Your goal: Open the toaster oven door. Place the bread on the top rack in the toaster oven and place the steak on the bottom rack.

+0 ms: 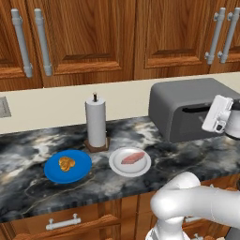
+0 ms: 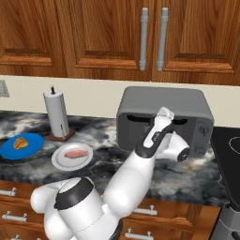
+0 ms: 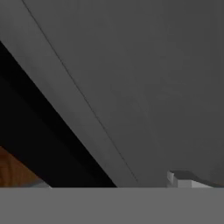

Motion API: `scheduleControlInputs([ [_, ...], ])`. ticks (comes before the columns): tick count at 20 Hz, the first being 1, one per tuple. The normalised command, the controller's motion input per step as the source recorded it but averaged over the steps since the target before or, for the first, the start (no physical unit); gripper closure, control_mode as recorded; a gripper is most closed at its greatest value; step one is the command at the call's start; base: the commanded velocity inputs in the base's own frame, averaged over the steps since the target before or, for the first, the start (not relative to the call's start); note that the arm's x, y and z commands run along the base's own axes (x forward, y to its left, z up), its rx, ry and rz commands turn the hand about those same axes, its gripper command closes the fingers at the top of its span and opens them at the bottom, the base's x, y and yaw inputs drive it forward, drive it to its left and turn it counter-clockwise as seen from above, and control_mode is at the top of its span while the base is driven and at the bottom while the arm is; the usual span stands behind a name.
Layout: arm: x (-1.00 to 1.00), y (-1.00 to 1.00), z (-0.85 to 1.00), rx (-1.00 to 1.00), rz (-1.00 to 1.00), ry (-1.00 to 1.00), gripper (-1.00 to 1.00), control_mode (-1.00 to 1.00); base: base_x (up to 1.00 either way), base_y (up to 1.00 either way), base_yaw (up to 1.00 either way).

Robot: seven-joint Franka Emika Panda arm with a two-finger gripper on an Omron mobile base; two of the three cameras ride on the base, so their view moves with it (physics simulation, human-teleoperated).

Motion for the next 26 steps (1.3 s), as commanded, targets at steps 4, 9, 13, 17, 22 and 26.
scheduleControlInputs([
  [4, -0.01, -0.31, -0.06, 0.0, 0.0, -0.37, -1.0, -1.0, 0.0, 0.0, 0.0],
  [9, -0.01, -0.27, -0.07, -0.07, 0.0, -0.28, -1.0, -1.0, 0.0, 0.0, 0.0],
  [13, 0.02, -0.27, -0.07, -0.12, 0.0, -0.07, -1.0, -1.0, 0.0, 0.0, 0.0],
  [17, 0.13, -0.16, -0.01, -0.18, -0.03, 0.0, -1.0, -1.0, 0.0, 0.0, 0.0],
  [22, 0.19, -0.03, -0.01, -0.14, -0.14, 0.01, -1.0, -1.0, 0.0, 0.0, 0.0],
  [26, 0.32, -0.06, -0.01, -0.08, -0.19, 0.0, -1.0, -1.0, 0.0, 0.0, 0.0],
])
